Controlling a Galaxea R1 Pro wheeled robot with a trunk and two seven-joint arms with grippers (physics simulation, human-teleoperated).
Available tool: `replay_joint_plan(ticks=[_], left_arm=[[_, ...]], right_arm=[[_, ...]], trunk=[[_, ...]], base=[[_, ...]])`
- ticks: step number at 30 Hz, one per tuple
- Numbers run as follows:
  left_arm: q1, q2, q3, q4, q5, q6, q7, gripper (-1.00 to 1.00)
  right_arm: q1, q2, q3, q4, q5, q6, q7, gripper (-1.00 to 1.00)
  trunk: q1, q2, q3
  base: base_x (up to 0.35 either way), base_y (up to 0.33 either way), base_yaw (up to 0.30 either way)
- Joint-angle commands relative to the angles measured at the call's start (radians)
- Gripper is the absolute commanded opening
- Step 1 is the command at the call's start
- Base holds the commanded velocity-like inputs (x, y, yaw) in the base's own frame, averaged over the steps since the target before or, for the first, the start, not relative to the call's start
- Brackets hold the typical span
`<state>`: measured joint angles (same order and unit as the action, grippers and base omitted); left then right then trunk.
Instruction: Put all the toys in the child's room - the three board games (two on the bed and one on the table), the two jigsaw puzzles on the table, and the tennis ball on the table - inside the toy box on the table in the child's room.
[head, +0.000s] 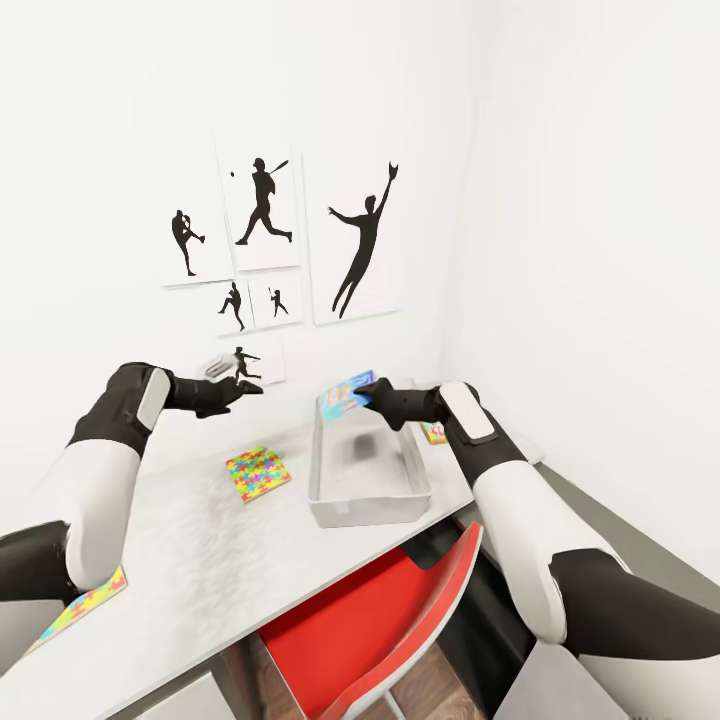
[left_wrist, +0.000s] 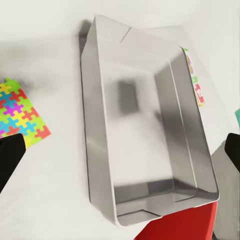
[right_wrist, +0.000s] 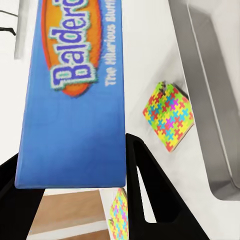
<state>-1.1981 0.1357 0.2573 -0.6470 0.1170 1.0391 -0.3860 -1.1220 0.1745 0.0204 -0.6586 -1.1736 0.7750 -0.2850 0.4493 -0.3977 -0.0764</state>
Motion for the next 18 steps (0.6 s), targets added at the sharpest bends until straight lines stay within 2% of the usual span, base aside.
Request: replay_joint_plan(ticks=[1,9,18], left_arm=[[-0.001,0.0,0.006,0.0,0.007,0.007,0.002,1.0],[-0.001,0.002,0.02,0.001,0.006,0.007,-0.052,1.0],[-0.001,0.002,0.02,0.001,0.006,0.007,-0.065,1.0]], right_arm=[[-0.003,0.0,0.003,-0.001,-0.009,0.002,-0.01,-1.0],[-0.011,0.0,0.01,-0.004,-0.011,0.011,-0.008,-1.0],[-0.012,0.0,0.012,-0.009,-0.009,0.013,-0.008,-1.0]], trunk=[[0.001,-0.002,-0.002],[0.001,-0.002,-0.002],[0.001,-0.002,-0.004]], base=[[0.0,0.0,0.0],[0.0,0.0,0.0],[0.0,0.0,0.0]])
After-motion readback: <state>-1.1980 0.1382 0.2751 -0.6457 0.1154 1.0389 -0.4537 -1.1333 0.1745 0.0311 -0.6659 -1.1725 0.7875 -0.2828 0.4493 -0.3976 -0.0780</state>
